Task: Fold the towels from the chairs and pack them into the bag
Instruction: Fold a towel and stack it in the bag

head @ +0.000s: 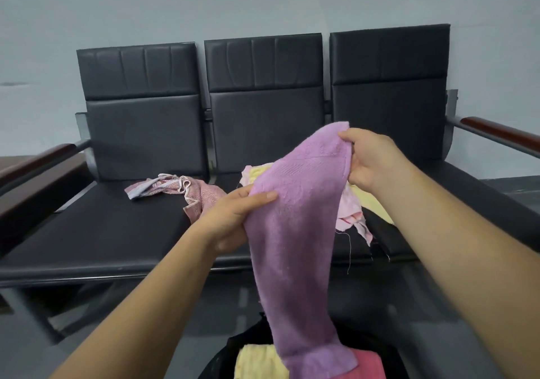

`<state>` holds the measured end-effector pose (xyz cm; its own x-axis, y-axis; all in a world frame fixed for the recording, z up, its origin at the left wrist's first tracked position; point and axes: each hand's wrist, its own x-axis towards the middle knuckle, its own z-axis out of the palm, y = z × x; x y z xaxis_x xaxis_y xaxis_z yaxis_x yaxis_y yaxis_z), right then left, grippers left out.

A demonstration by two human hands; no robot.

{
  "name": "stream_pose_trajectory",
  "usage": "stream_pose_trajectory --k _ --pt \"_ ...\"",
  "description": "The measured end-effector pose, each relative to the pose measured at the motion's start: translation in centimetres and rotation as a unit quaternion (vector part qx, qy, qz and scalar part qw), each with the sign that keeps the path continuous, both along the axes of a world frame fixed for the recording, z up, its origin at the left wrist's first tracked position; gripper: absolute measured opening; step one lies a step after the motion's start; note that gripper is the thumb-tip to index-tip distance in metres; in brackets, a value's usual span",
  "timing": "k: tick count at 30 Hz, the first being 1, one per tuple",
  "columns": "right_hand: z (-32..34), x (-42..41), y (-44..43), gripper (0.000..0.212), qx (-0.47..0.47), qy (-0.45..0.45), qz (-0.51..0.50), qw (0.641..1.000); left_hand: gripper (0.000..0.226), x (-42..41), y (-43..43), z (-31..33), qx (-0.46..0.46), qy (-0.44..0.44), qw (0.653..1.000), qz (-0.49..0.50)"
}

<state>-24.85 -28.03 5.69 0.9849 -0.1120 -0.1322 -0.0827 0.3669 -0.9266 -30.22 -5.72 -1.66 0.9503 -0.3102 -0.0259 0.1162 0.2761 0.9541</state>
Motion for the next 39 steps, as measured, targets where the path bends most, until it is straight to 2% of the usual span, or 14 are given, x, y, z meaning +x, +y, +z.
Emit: stream_pose_trajectory --k 3,6,9,12,14,18,20,23,27,30,32,36,38,39 --pt "-2.5 0.4 -0.5 0.020 0.007 0.026 0.097 0.995 0.041 0.0 -1.6 0.8 -0.105 0.010 0.994 0.009" --pt "-5.3 -0.4 -0.5 0.050 0.042 0.032 0.249 0.967 0.052 0.6 -2.8 1.6 -0.219 0.054 0.973 0.053" --pt "-9.1 -0.8 -0.3 0.057 0.081 0.010 0.327 0.941 0.047 1.5 -2.9 1.0 -0.232 0.060 0.968 0.079" --pt "-11.1 -0.6 0.4 0.048 0.031 0.008 0.336 0.941 0.042 2.7 -2.3 -0.7 -0.198 0.056 0.975 0.084" --pt "-11.3 -0.1 0.6 0.046 0.000 -0.021 0.294 0.955 0.050 3.5 -1.7 -1.7 -0.169 0.035 0.982 0.076" --pt "-10.7 0.9 0.7 0.039 0.041 -0.063 0.226 0.971 0.070 4.8 -0.1 -3.2 -0.021 -0.036 0.999 0.032" --pt "-10.5 1.1 0.6 0.039 0.060 -0.057 0.212 0.974 0.058 4.6 -0.2 -3.7 0.073 -0.040 0.996 -0.013" --pt "-10.3 1.6 0.4 0.050 0.074 -0.038 0.185 0.979 0.023 4.4 -0.6 -4.9 0.178 -0.058 0.982 0.020" --pt "-10.5 2.5 -0.2 0.044 0.071 0.010 0.162 0.984 0.028 4.0 -1.2 -4.9 0.067 -0.013 0.995 0.071" --pt "-10.9 2.5 -0.6 0.028 0.108 0.017 0.224 0.968 0.022 3.5 -1.8 -3.9 -0.007 0.038 0.993 0.108" --pt "-11.2 1.9 -0.8 0.020 0.125 0.008 0.287 0.950 0.032 3.3 -2.1 -3.3 -0.062 0.076 0.989 0.114" --pt "-12.7 1.2 -0.5 0.062 0.032 0.007 0.384 0.923 0.039 3.1 -1.7 -2.6 -0.141 0.085 0.984 0.073" --pt "-12.6 1.3 -0.2 0.057 0.008 -0.023 0.350 0.936 0.028 3.1 -0.9 -2.4 -0.150 0.049 0.986 0.048" --pt "-12.4 1.4 -0.1 0.050 0.005 -0.044 0.315 0.948 0.034 3.2 -0.3 -2.4 -0.143 0.012 0.989 0.042"
